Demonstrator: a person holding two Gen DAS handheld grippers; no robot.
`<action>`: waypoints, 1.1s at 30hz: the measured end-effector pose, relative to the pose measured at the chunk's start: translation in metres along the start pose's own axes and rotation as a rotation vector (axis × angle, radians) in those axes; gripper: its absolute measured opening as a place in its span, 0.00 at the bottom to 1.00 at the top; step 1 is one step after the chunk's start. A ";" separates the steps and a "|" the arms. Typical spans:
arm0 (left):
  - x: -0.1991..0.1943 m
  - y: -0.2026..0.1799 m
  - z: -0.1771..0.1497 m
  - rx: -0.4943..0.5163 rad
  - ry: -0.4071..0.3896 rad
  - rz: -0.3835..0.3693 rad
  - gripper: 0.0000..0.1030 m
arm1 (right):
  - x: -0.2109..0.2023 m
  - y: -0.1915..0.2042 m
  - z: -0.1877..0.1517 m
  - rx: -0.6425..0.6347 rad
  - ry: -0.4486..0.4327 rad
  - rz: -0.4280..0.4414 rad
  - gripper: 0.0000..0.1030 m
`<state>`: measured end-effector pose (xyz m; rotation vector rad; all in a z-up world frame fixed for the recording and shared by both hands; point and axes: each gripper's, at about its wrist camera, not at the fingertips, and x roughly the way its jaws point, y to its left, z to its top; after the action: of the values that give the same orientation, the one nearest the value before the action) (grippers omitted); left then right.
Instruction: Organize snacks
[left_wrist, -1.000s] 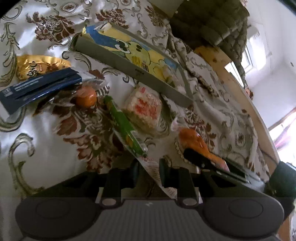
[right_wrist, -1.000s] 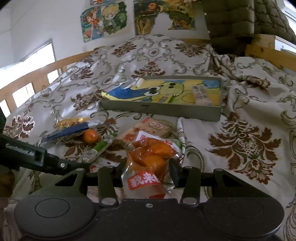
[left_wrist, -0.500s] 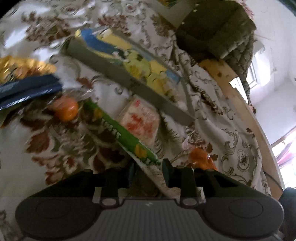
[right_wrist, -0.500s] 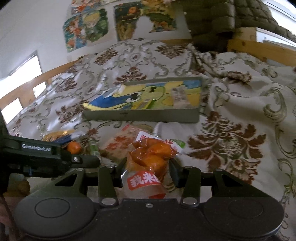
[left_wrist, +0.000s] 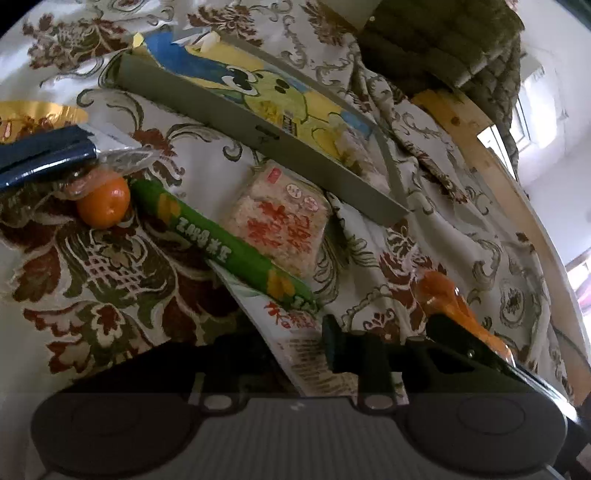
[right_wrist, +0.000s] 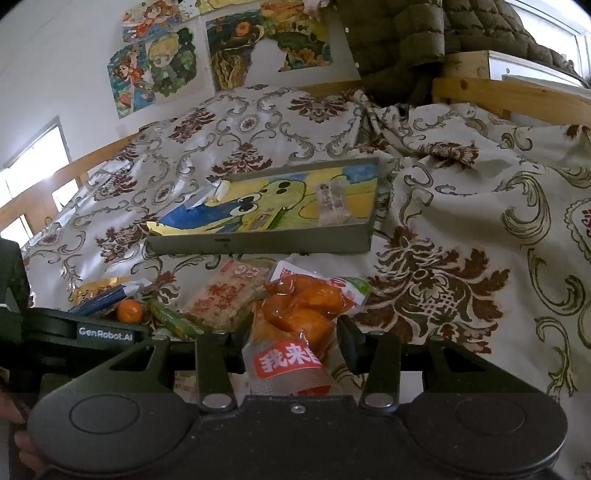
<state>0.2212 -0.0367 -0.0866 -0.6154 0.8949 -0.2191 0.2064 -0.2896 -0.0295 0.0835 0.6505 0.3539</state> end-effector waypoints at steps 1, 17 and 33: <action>-0.002 0.000 0.000 0.005 0.004 -0.002 0.26 | 0.000 0.002 0.000 -0.003 -0.001 0.002 0.46; -0.057 0.007 0.001 -0.042 0.072 -0.029 0.09 | -0.006 0.010 0.001 -0.042 -0.031 0.012 0.46; -0.075 -0.017 0.032 -0.008 -0.026 -0.093 0.08 | 0.004 0.020 0.008 -0.077 -0.098 0.051 0.46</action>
<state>0.2008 -0.0057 -0.0118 -0.6666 0.8431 -0.2911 0.2084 -0.2696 -0.0218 0.0438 0.5383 0.4213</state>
